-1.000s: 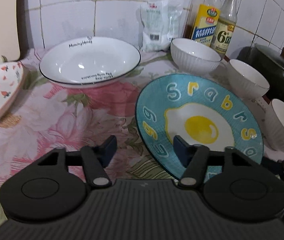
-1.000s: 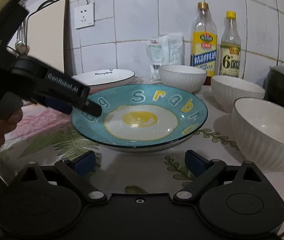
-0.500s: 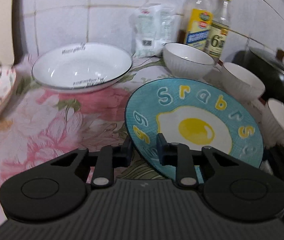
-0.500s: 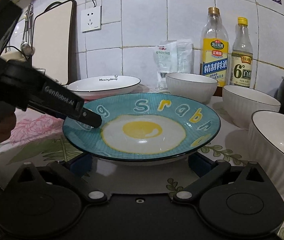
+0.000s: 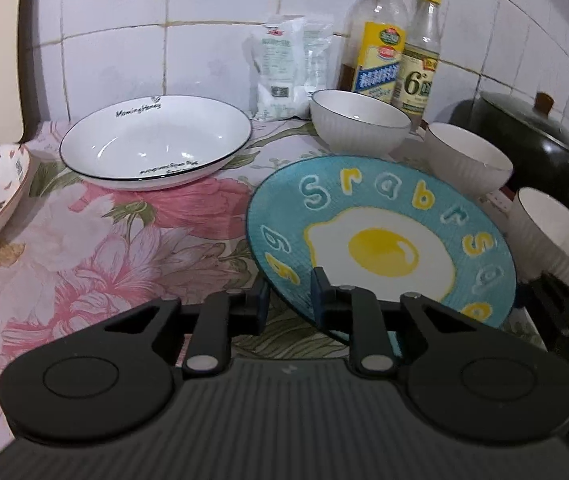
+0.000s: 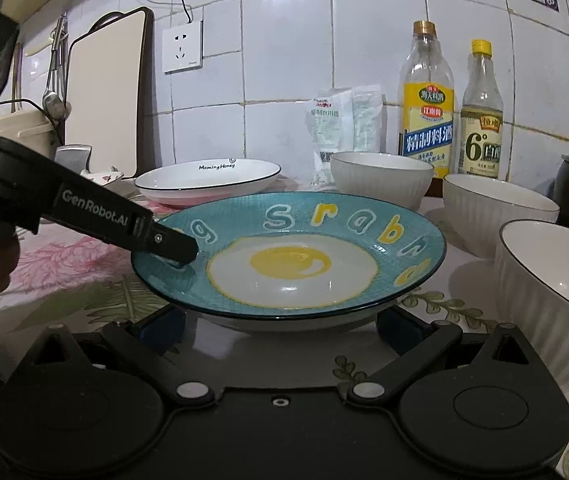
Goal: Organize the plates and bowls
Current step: 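Close the left tool on the blue plate rim while the right tool grips it, then lift the blue plate with both tools and carry it over the white plate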
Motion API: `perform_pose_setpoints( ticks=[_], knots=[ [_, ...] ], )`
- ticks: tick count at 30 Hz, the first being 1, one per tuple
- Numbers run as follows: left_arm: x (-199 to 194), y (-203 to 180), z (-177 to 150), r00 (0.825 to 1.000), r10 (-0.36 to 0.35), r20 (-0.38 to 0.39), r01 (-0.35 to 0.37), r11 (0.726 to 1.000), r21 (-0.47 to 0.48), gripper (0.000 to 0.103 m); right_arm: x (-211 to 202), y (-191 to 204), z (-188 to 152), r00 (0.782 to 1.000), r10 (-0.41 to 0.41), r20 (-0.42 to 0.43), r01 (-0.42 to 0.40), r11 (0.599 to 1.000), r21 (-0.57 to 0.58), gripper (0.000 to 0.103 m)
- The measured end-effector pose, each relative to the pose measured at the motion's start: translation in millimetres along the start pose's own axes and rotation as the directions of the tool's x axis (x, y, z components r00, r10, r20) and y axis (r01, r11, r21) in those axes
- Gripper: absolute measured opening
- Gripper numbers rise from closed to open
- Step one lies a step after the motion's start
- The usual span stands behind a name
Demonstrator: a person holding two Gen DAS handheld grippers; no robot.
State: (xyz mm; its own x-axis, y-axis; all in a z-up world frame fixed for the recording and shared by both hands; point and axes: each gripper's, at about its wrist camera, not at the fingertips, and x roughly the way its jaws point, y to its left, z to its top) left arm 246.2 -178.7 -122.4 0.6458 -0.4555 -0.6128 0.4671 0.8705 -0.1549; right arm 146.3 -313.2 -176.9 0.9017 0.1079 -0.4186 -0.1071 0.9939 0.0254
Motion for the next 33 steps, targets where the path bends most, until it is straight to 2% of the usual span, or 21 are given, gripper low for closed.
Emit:
perform_pose_setpoints(
  ticks=[2, 5, 9, 12, 14, 19, 21, 22, 24, 27, 29, 30, 31, 33],
  knots=[
    [1.4, 5.2, 2.2, 1.0, 0.002, -0.004, -0.003, 1.0, -0.013, 0.015, -5.4, -0.7, 0.8, 1.0, 0.006, -0.026, -0.007, 1.0, -0.001, 0.103],
    [2.5, 7.9, 4.2, 1.0, -0.006, -0.017, 0.005, 0.999, -0.032, 0.015, -25.9, 3.6, 0.3, 1.0, 0.031, 0.001, -0.031, 0.999, -0.03, 0.103],
    [2.2, 3.1, 3.1, 1.0, 0.021, -0.012, -0.021, 0.999, -0.03, 0.015, -35.8, -0.1, 5.6, 0.998, 0.066, -0.007, -0.066, 0.998, 0.008, 0.103],
    [2.3, 4.8, 4.0, 1.0, 0.017, -0.015, -0.018, 0.999, -0.048, 0.015, -28.3, -7.2, 8.6, 0.998, 0.054, -0.038, -0.05, 0.994, 0.094, 0.103],
    [2.3, 5.4, 3.9, 1.0, 0.014, -0.014, -0.015, 0.998, -0.054, 0.015, -23.1, -12.8, 9.4, 0.996, 0.079, -0.047, -0.07, 0.984, 0.164, 0.103],
    [1.1, 5.9, 2.1, 1.0, 0.019, -0.002, -0.02, 0.999, -0.047, 0.016, -19.0, -21.3, 13.9, 0.995, 0.092, -0.037, -0.076, 0.946, 0.314, 0.099],
    [1.1, 5.2, 1.9, 1.0, 0.022, -0.002, -0.022, 0.999, -0.047, 0.016, -25.8, -23.7, 16.8, 0.992, 0.124, 0.003, -0.116, 0.92, 0.373, 0.099],
    [0.7, 4.9, 2.0, 1.0, 0.024, -0.002, -0.024, 0.999, -0.047, 0.016, -25.8, -24.9, 19.1, 0.993, 0.121, -0.003, -0.11, 0.909, 0.402, 0.099],
    [0.7, 3.5, 2.0, 1.0, 0.027, -0.004, -0.027, 0.998, -0.049, 0.016, -19.8, -27.3, 23.6, 0.994, 0.1, -0.039, -0.074, 0.9, 0.43, 0.094],
    [0.9, 3.2, 1.9, 1.0, 0.023, -0.012, -0.024, 0.998, -0.063, 0.016, -7.4, -33.4, 26.0, 0.994, 0.049, -0.099, 0.003, 0.885, 0.465, 0.076],
    [1.8, 4.1, 2.3, 1.0, 0.018, -0.019, -0.02, 0.997, -0.076, 0.016, -1.3, -36.7, 25.2, 0.992, 0.023, -0.128, 0.04, 0.883, 0.468, 0.054],
    [2.1, 4.8, 2.2, 1.0, 0.01, -0.024, -0.013, 0.996, -0.087, 0.016, -1.0, -36.5, 25.1, 0.99, -0.009, -0.137, 0.071, 0.889, 0.452, 0.046],
    [1.9, 4.9, 1.7, 1.0, 0.008, -0.026, -0.01, 0.996, -0.09, 0.016, 0.0, -35.3, 25.8, 0.987, -0.042, -0.155, 0.106, 0.896, 0.432, 0.033],
    [1.0, 3.5, 1.2, 1.0, 0.008, -0.023, -0.01, 0.996, -0.083, 0.016, 0.0, -34.8, 26.5, 0.983, -0.07, -0.17, 0.134, 0.905, 0.404, 0.033]
  ],
)
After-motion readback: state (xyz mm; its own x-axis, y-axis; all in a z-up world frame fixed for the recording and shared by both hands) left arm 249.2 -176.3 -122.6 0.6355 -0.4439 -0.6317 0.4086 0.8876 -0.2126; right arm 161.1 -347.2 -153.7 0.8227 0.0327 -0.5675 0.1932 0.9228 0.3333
